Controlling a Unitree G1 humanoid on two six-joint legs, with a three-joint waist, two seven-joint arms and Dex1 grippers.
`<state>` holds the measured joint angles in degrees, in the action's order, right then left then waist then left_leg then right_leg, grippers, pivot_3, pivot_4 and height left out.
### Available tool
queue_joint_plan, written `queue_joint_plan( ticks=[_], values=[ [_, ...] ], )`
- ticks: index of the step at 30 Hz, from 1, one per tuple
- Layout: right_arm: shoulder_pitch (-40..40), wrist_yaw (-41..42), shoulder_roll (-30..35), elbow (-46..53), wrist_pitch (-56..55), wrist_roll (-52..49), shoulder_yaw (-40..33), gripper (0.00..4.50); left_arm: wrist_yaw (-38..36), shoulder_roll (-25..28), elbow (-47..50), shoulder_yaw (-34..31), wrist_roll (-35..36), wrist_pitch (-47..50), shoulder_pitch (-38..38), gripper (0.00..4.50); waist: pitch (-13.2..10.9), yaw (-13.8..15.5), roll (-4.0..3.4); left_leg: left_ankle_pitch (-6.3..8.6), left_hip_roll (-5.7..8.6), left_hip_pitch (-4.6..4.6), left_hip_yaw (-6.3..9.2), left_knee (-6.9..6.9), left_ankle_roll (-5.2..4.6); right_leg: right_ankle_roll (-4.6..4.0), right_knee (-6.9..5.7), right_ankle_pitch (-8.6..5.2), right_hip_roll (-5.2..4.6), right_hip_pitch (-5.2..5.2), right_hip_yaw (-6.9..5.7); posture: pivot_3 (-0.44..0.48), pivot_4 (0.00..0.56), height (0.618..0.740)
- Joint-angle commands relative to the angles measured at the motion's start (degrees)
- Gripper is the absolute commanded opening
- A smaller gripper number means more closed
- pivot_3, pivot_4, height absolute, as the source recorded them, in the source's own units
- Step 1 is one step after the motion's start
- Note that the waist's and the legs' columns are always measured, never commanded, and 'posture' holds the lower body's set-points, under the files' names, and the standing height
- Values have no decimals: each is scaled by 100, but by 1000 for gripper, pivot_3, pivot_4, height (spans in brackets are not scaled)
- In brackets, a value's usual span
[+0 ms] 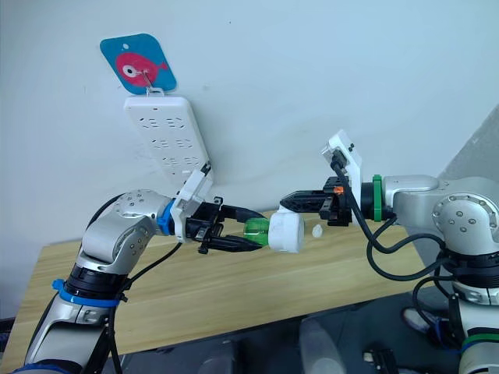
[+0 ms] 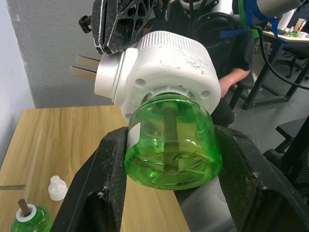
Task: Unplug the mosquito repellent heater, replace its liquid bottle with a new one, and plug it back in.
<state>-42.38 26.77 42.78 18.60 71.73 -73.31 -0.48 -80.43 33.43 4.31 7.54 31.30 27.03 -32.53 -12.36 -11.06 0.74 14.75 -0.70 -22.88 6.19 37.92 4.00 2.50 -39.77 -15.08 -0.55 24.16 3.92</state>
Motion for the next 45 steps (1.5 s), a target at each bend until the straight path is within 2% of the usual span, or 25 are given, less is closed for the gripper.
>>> queue_joint_plan(
  ticks=[1, 4, 7, 12, 14, 16, 22, 29, 34, 45],
  values=[
    [-114, -19, 29, -22, -74, -186, -467, 0, 223, -66, 164, -248, 70, -214, 58, 2250, 0, 3, 0, 0, 0, 0, 0, 0, 0, 0, 0, 0, 0, 0, 0, -223, 136, 720],
    [23, -23, 127, 83, -311, 58, -776, 615, 574, -259, 178, -317, 37, -357, 283, 2250, 0, 5, 0, 0, 0, -1, 0, 0, 0, 0, 2, 0, -2, 0, 0, -231, 135, 720],
    [304, -404, 48, 223, -454, -41, -1183, 1419, 1019, -547, 291, -329, 5, -459, 603, 2250, 7, 4, 2, 0, 0, -1, 0, -1, 0, 0, 4, 0, -2, -1, 0, -246, 131, 720],
    [1193, -1357, -106, 768, -757, -331, -1982, 3185, 2198, -1385, 394, -387, -169, -767, 937, 2250, 21, 29, 7, 1, 2, -5, -3, 2, -1, 0, 4, 0, -7, -1, 1, -259, 129, 720],
    [1689, -1836, -210, 1105, -924, -543, -2271, 4044, 2467, -1618, 485, -375, -226, -892, 959, 2250, 24, 24, 9, 0, 5, -5, -3, 5, -1, 0, 1, 0, -9, -3, 2, -268, 129, 720],
    [2264, -2426, -374, 1497, -1133, -940, -2474, 4471, 2788, -1843, 574, -405, -179, -882, 949, 2250, 50, 13, 9, 1, 6, -2, -9, 3, -1, 1, -2, 0, -8, -3, 8, -273, 130, 720],
    [3445, -4215, -967, 2373, -2215, -2144, -2191, 4500, 3172, -2173, 802, -364, -91, -901, 1023, 2250, 99, -42, -11, 1, 0, 2, -22, 2, -2, 5, -3, -3, -2, -6, 16, -297, 129, 720],
    [3432, -5224, -1359, 2449, -3230, -2688, -1510, 4500, 3266, -2282, 765, -360, -89, -935, 945, 2250, 183, -116, -26, 1, -1, 8, -25, 1, -2, 34, -1, -20, 7, -10, 21, -315, 122, 720],
    [3223, -5400, -1525, 2468, -3609, -2652, -1007, 4500, 3290, -2318, 740, -364, -76, -955, 927, 2250, 189, -139, -27, 2, -1, 6, -22, -1, -3, 34, 6, -21, 7, -10, 19, -315, 116, 720],
    [3257, -4727, -1664, 2340, -3822, -1894, -484, 4500, 3385, -2395, 795, -369, 94, -813, 898, 2250, 228, -154, -39, 2, -1, 5, -18, -3, -4, 34, 16, -21, 7, -12, 17, -312, 109, 720]
  ],
)
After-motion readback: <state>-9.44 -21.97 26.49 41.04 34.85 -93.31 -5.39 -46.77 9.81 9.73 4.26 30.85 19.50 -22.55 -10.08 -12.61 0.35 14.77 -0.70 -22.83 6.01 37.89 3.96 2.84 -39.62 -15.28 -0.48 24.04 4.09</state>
